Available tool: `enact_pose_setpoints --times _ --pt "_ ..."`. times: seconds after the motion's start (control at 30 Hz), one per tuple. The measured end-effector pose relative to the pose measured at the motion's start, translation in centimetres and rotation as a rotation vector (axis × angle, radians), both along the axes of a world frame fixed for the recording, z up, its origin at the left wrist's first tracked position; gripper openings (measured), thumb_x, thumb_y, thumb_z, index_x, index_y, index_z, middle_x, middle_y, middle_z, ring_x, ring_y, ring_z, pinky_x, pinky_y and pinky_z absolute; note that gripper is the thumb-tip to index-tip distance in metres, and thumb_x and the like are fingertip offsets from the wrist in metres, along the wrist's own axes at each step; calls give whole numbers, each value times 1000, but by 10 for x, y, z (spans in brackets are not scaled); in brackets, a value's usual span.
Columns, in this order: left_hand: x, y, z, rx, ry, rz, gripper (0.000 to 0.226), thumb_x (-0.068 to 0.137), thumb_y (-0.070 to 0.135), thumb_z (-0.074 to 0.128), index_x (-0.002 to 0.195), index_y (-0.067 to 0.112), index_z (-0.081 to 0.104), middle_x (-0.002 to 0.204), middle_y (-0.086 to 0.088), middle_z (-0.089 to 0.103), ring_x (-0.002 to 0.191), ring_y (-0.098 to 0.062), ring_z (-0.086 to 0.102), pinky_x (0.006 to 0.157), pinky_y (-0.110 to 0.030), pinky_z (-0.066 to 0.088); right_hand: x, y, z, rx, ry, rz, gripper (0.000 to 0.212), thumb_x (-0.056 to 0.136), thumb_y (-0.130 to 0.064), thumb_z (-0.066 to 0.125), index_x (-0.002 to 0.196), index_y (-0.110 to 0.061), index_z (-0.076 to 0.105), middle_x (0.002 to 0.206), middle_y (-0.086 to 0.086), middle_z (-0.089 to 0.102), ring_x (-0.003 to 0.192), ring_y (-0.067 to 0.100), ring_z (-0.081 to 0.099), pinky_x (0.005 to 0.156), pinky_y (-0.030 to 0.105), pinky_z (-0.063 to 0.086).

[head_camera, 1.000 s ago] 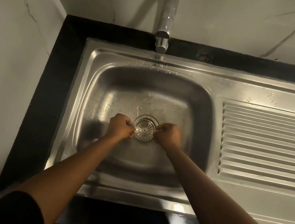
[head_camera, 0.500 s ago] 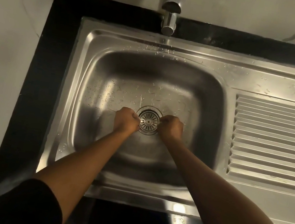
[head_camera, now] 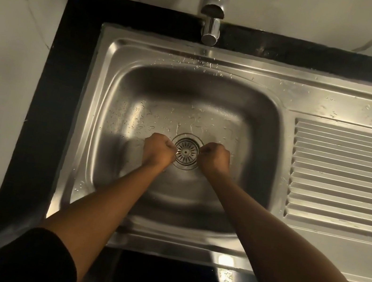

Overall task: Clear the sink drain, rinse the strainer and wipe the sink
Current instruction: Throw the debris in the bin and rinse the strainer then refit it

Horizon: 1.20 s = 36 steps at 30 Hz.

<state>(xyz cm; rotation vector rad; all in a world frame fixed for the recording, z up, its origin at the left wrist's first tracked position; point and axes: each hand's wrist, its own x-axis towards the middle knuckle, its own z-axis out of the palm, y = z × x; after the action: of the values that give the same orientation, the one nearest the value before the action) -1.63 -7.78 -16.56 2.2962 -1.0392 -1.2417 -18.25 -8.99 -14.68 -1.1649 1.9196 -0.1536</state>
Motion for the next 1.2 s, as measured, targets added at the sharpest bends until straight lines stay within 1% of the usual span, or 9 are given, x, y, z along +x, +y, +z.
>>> enact_pose_setpoints --times 0.27,0.37,0.43,0.57,0.67,0.73,0.87,0.97,1.2 --pt "5 9 61 -189 106 -28 20 89 6 76 74 21 77 73 -5 80 64 -22 80 73 -46 68 -18 19 64 -147 -70 -25 26 86 -5 67 103 -16 82 90 0 77 82 12 72 53 2 45" --pt "7 19 91 -277 176 -34 19 90 8 77 78 22 76 74 -2 79 64 -18 79 70 -44 69 -24 35 96 -210 -143 -63 23 85 -7 69 102 -14 82 91 3 80 82 18 76 79 29 64" --pt "6 28 109 -319 214 -62 18 91 11 78 80 25 76 74 1 79 66 -16 79 68 -39 69 -25 48 116 -252 -175 -90 20 84 -9 71 99 -17 82 87 1 81 79 16 77 81 37 65" --pt "3 45 127 -333 236 -245 14 91 20 79 85 33 78 81 8 81 78 -8 79 76 -31 65 -23 80 130 -351 -228 -179 16 85 -13 75 88 -29 78 76 -7 79 70 5 75 74 32 64" --pt "-1 57 129 -254 181 -392 9 89 23 83 97 28 81 98 13 81 87 7 72 88 -24 61 -20 99 124 -261 -270 -176 20 88 -11 77 103 -24 80 98 -3 81 79 7 74 82 31 63" --pt "-6 62 133 -226 184 -415 16 90 22 83 106 21 82 106 8 82 93 6 71 90 -21 58 -22 106 122 -244 -257 -141 26 90 -13 77 114 -21 80 111 -2 79 83 2 71 83 19 58" --pt "-24 65 149 -275 189 -411 15 90 23 81 106 24 81 104 10 81 97 0 73 94 -29 60 -36 110 136 -292 -353 -246 17 93 -13 75 98 -29 80 89 -17 79 78 0 73 81 25 59" --pt "-45 66 166 -317 223 -394 12 93 24 78 104 26 82 103 15 79 97 1 72 94 -30 60 -57 114 156 -332 -534 -397 13 95 -7 71 99 -16 80 93 5 80 92 22 77 81 30 63" --pt "-130 82 201 -385 377 -384 10 96 21 75 102 24 82 95 13 81 91 1 75 93 -42 64 -138 145 200 -430 -852 -638 14 96 5 67 108 5 75 93 20 77 85 22 73 80 30 61"
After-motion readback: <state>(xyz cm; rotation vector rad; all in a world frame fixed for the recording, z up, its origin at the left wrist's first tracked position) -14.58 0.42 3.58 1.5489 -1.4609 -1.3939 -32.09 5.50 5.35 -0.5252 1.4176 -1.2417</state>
